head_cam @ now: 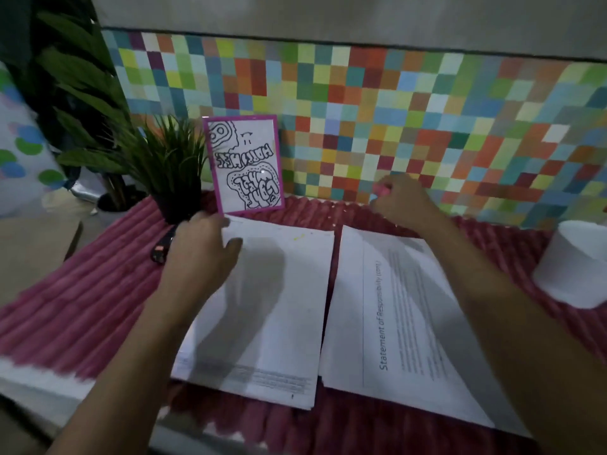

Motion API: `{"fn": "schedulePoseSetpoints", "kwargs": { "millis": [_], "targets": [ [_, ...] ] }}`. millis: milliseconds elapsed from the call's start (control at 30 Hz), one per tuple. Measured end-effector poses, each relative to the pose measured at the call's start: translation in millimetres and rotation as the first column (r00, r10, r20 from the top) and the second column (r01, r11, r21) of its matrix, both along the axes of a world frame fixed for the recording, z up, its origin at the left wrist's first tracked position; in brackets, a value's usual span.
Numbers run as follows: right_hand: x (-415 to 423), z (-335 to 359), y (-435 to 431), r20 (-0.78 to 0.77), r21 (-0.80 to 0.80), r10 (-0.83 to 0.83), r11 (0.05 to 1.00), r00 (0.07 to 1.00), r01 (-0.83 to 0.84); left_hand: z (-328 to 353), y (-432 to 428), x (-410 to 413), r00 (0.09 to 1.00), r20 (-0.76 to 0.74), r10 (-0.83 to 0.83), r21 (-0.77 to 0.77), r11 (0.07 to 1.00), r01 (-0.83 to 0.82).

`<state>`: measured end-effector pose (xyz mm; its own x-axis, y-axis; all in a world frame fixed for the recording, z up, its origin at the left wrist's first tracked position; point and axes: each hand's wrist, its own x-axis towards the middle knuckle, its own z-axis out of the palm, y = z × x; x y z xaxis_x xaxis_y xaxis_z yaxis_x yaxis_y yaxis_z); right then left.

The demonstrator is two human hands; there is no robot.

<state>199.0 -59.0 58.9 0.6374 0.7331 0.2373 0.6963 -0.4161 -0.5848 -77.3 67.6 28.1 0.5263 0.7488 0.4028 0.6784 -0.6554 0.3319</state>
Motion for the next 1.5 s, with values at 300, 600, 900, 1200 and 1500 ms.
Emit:
{"fn": "schedulePoseSetpoints", "kwargs": {
  "millis": [300,600,900,1200,1500],
  "targets": [
    [16,-33,-74,-0.105,-0.239,-0.189,0.958,0.976,0.159,-5,-38,170,0.833,-0.102,-0.544,-0.252,0.824,0.508],
    [26,-57,-76,-0.130,-0.231,-0.215,0.956,0.968,0.181,-29,-26,202,0.848,-0.195,-0.492,-0.213,0.866,0.453],
    [24,-56,-77,-0.139,-0.244,-0.255,0.945,0.957,0.217,-24,-42,189,0.833,0.249,-0.494,-0.167,0.826,0.539],
    [21,-58,-77,-0.116,-0.218,-0.266,0.947,0.957,0.236,-22,-38,182,0.884,0.038,-0.467,-0.101,0.878,0.468],
    [21,-58,-77,-0.139,-0.209,-0.261,0.951,0.955,0.230,-31,-40,185,0.898,-0.077,-0.432,-0.091,0.900,0.426]
  ]
}}
